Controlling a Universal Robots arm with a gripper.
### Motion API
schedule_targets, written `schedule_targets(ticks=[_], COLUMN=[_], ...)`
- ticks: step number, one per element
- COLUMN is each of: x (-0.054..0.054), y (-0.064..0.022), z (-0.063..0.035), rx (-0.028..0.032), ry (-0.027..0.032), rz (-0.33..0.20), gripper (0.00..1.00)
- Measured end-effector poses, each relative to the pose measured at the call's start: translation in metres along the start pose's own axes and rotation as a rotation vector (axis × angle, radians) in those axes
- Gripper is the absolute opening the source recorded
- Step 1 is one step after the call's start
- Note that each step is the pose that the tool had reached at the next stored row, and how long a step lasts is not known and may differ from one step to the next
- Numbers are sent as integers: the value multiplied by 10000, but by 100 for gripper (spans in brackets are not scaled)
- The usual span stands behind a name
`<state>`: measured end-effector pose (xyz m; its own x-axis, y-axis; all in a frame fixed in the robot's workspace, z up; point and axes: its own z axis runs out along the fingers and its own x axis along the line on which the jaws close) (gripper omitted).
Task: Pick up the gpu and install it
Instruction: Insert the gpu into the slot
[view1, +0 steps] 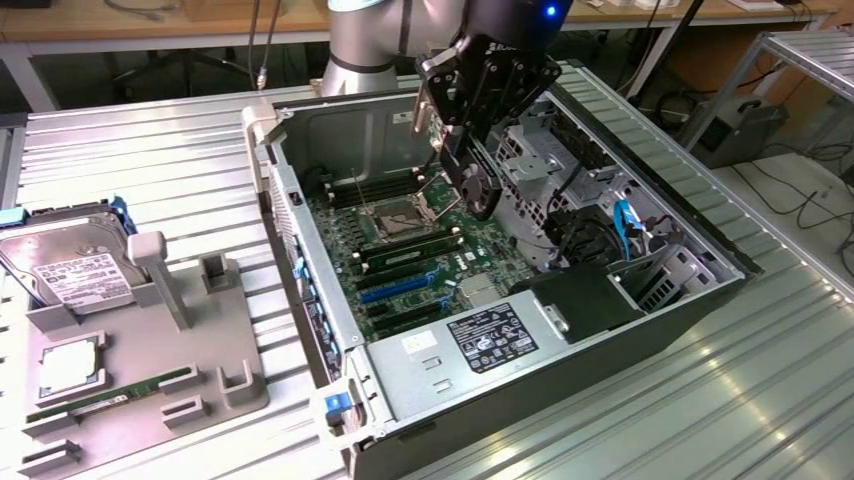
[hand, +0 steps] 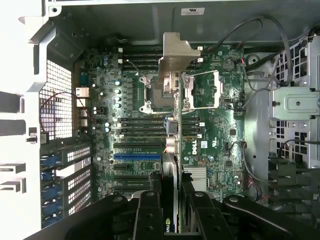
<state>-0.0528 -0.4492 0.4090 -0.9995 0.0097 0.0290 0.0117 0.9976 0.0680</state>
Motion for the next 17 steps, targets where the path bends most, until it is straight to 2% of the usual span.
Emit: schedule_targets(ticks=[5,17], x=[5,5], y=[0,-2], z=[2,39], rx=[4,51], ry=[5,158], rz=[-136,-2395], gripper=[26,26])
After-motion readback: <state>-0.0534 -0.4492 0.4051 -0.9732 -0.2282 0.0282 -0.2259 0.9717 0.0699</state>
